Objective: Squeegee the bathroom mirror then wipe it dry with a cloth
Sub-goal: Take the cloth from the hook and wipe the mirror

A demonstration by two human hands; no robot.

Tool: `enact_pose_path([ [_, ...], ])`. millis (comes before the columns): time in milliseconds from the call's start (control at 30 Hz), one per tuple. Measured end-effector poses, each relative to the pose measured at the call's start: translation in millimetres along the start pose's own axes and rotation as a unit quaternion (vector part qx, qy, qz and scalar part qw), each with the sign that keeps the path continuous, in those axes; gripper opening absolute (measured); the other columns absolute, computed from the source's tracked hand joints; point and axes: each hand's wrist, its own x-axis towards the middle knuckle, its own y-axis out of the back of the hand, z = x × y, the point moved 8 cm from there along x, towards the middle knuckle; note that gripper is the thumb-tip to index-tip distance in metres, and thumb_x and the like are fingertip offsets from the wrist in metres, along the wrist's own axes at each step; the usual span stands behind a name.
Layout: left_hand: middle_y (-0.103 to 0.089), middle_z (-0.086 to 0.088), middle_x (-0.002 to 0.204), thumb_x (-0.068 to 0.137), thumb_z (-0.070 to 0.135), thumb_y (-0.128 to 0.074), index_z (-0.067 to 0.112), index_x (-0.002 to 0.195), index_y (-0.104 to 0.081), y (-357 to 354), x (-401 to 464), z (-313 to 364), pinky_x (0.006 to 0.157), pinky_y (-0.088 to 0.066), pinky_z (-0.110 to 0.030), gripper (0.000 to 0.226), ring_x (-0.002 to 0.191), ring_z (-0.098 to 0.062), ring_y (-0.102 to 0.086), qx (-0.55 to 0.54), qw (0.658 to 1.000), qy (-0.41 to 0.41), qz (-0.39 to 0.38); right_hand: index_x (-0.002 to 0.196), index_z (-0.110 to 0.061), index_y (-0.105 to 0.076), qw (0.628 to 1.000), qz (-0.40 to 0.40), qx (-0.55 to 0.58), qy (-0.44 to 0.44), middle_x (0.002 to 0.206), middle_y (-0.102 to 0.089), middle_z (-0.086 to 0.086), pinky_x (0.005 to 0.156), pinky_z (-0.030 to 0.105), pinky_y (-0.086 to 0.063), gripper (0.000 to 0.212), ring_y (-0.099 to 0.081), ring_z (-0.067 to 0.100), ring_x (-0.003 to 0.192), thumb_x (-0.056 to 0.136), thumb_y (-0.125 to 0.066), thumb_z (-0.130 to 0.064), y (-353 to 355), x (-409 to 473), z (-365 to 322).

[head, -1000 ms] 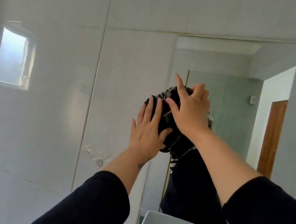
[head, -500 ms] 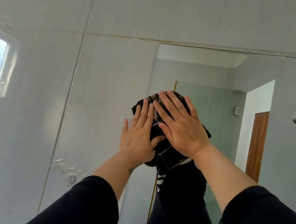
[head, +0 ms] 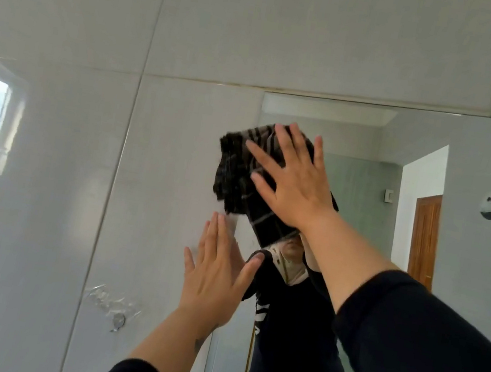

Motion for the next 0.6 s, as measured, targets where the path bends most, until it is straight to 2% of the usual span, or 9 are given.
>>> enact_pose_path([
  [67,0.037,0.011,0.150,0.089,0.071,-0.021,0.028,0.142,0.032,-2.6,4.0,0.5,0.118,0.003,-0.052,0.086,0.139,-0.008,0.032,0.024,0.999,-0.008,-0.024,0.149,-0.045,-0.014,0.999,-0.003,0.006,-0.046,0.162,-0.001,0.009,0.116,0.058,0.008,0.051,0.009,0.030,0.149,0.098,-0.020,-0.052,6.6,30.5,10.9],
  [167,0.043,0.008,0.147,0.089,0.068,-0.030,0.027,0.143,0.030,-4.7,7.4,-0.6,0.116,0.000,-0.052,0.090,0.138,-0.014,0.035,0.071,0.997,-0.011,-0.041,0.148,-0.042,-0.025,0.995,0.007,0.016,-0.095,0.162,0.002,0.009,0.115,0.059,0.011,0.050,0.015,0.030,0.148,0.099,-0.023,-0.047,9.9,55.1,18.5],
  [367,0.044,0.010,0.143,0.088,0.066,-0.035,0.032,0.135,0.038,-5.0,6.7,-1.3,0.116,-0.001,-0.052,0.093,0.136,-0.013,0.036,0.067,0.997,-0.015,-0.030,0.147,-0.038,-0.031,0.996,0.048,0.013,-0.078,0.162,-0.005,0.007,0.116,0.060,0.005,0.054,0.006,0.027,0.149,0.097,-0.022,-0.056,11.6,36.4,33.1],
  [600,0.029,0.008,0.155,0.084,0.069,-0.040,0.047,0.136,0.033,-0.3,1.1,5.0,0.116,-0.003,-0.053,0.093,0.142,-0.013,0.025,0.018,1.000,-0.012,0.017,0.147,-0.037,-0.029,0.994,0.042,-0.017,-0.102,0.162,-0.004,0.008,0.115,0.062,0.003,0.055,0.004,0.027,0.150,0.097,-0.019,-0.055,23.2,-8.8,100.3],
])
